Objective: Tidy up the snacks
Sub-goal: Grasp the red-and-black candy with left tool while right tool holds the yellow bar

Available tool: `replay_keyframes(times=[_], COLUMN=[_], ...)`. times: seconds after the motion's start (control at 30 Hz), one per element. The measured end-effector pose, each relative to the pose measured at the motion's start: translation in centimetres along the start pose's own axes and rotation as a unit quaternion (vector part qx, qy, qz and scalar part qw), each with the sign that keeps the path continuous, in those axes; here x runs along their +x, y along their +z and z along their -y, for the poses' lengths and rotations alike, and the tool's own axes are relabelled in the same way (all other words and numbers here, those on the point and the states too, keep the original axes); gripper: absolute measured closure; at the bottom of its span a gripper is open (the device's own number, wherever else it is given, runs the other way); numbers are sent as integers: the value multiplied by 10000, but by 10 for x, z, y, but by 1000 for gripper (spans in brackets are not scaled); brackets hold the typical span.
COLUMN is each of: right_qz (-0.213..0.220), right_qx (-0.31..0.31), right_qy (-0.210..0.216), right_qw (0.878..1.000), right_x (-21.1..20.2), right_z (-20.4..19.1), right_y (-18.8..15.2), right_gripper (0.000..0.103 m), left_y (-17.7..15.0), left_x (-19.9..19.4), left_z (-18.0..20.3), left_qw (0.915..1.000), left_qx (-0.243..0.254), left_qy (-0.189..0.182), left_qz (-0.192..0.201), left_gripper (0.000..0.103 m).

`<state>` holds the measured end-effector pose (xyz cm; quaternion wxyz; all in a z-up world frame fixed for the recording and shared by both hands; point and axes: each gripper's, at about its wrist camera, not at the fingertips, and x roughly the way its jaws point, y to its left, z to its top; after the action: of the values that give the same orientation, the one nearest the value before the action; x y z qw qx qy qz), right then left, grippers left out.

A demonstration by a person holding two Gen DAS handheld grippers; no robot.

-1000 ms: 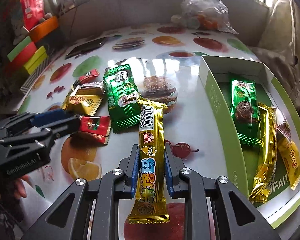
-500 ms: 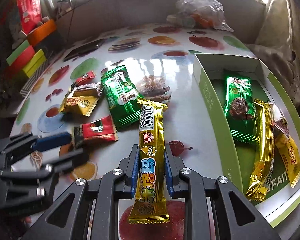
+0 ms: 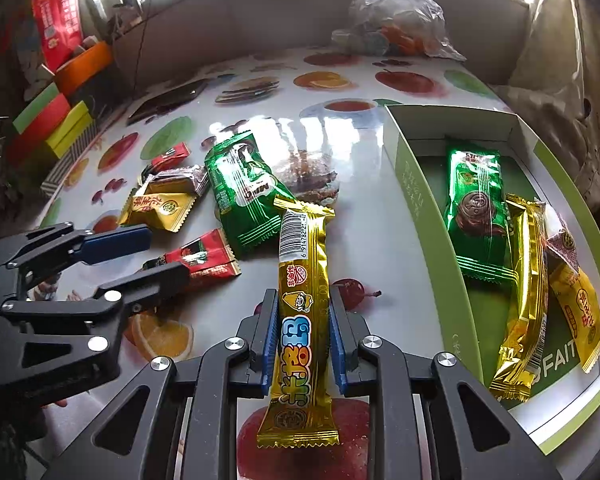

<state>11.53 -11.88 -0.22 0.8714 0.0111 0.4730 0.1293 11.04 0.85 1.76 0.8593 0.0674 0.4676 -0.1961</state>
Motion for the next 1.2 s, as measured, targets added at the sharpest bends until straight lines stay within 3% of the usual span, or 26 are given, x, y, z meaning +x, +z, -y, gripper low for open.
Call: replay_keyframes(times=[0.17, 0.73, 0.83, 1.2], right_qz=[6, 7, 8, 6], right_qx=[1, 0, 0, -12], right_qy=[11, -3, -7, -13], right_qw=[10000, 10000, 10000, 10000], right_x=[0, 1, 1, 1], right_z=[1, 1, 1, 1], right_y=[-1, -1, -1, -1], right_gripper=[81, 81, 81, 81], left_y=[-1, 0, 0, 0], left_x=[9, 12, 11, 10], left_z=[11, 13, 14, 12], left_qw=[9997, 9996, 9995, 9996], left_qx=[184, 144, 146, 67], left_qy=[-76, 244, 263, 257], left_qz=[-124, -78, -58, -13], left_gripper=[55, 56, 64, 73])
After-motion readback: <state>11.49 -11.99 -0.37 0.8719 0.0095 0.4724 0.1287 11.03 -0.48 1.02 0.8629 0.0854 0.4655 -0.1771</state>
